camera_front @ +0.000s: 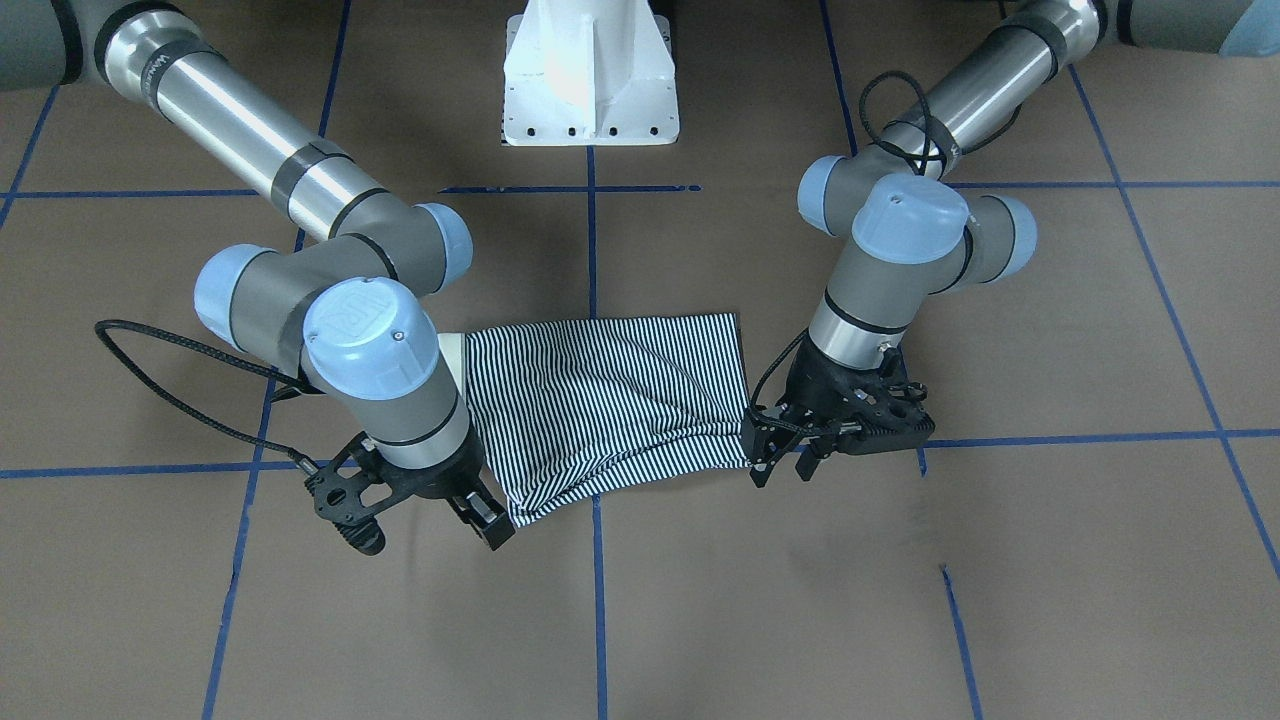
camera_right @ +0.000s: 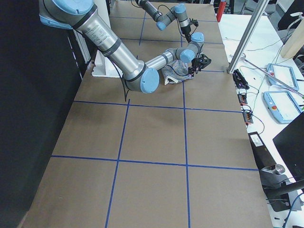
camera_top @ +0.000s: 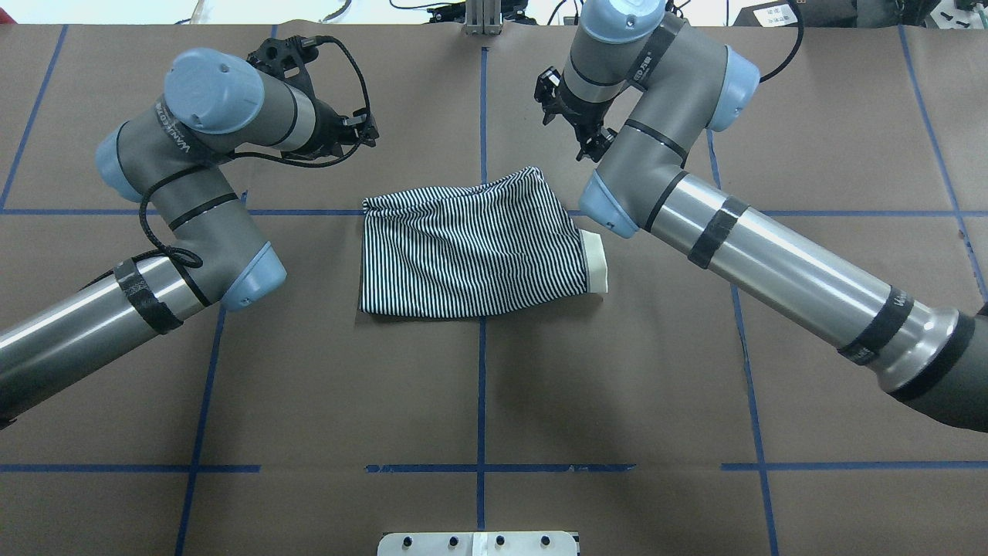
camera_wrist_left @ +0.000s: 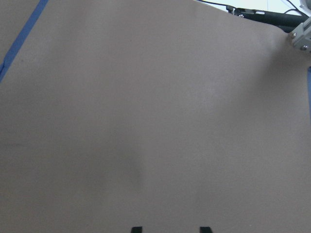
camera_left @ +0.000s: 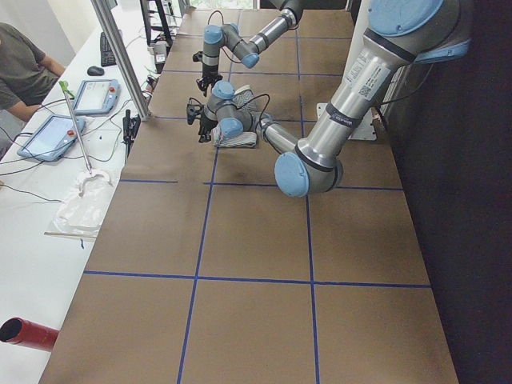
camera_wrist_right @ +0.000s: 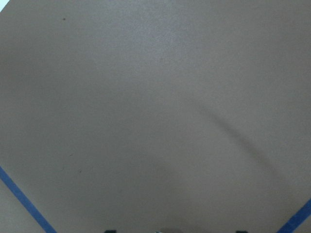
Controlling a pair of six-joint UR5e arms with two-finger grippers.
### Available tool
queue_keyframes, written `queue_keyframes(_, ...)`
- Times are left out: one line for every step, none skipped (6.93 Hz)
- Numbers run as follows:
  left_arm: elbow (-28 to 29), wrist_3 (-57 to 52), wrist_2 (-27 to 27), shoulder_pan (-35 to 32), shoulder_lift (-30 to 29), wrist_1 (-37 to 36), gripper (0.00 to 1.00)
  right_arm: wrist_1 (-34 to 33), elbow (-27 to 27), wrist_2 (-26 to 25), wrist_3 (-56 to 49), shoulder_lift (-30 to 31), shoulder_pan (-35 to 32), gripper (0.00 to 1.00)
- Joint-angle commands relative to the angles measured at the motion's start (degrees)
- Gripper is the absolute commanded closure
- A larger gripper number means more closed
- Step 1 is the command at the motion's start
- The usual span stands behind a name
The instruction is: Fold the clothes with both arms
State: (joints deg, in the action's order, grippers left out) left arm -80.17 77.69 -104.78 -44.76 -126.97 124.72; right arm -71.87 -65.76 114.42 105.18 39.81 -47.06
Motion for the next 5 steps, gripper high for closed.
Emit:
queue_keyframes(-1.6,0.6,-1.5,3.6,-1.4,-2.4,1.00,0.0,-6.2,1.4,-2.2,4.9,-0.7,0.00)
queue_keyframes(-0.5,-0.8,-1.4,6.2,-3.3,-3.1,1.00,0.1,-10.5,1.6,-2.4,8.3,-0.8,0.00)
queue_keyframes(0.0,-5.2,-1.3,8.4,-4.6,-7.3,1.00,0.0,-12.4,1.6,-3.7,9.5,-0.9,0.00)
queue_keyframes(1.1,-7.3,-1.0,9.2,-5.7,-9.9,1.00,-0.1,-12.6,1.6,-3.7,9.5,-0.9,0.00)
queue_keyframes(3.5,-8.0,-0.9,9.3,-6.2,-9.7,1.00,-0.1,-12.6,1.9,-3.8,9.5,-0.9,0.00)
